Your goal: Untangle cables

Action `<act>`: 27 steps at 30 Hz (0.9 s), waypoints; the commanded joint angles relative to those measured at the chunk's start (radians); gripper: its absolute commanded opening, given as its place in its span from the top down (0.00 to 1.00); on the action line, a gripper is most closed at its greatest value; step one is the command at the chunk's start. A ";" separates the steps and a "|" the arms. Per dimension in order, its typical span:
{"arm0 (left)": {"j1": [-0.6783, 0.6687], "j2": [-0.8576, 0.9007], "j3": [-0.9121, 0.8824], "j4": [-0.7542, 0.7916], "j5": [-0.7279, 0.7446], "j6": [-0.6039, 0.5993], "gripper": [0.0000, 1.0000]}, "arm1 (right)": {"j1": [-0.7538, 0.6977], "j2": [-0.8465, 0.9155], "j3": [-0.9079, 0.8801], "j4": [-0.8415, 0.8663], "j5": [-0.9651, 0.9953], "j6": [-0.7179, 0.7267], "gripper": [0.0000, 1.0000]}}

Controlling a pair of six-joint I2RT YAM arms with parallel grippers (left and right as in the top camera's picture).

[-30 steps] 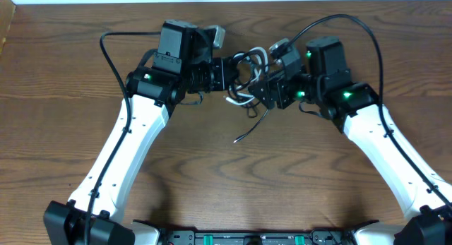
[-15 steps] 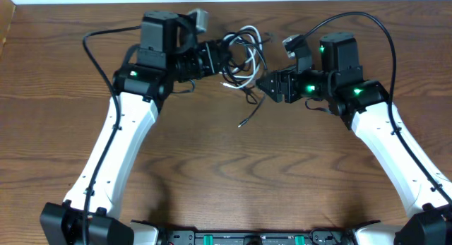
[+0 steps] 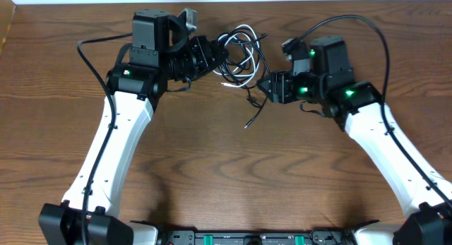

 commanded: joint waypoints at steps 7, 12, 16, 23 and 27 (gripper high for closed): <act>0.003 -0.006 0.008 0.010 0.077 -0.056 0.93 | 0.004 0.058 -0.003 -0.010 0.096 0.004 0.65; 0.003 -0.006 0.008 0.008 0.121 -0.055 0.92 | 0.000 0.077 -0.003 -0.008 0.123 0.005 0.82; 0.003 -0.006 0.008 -0.009 0.132 -0.016 0.92 | -0.023 0.077 -0.003 -0.008 0.191 0.005 0.99; 0.003 -0.006 0.008 -0.113 0.057 0.137 0.92 | -0.138 0.077 -0.003 -0.060 0.288 0.057 0.99; 0.003 -0.006 0.008 -0.230 -0.171 0.157 0.92 | -0.240 0.077 -0.003 -0.113 0.335 0.091 0.99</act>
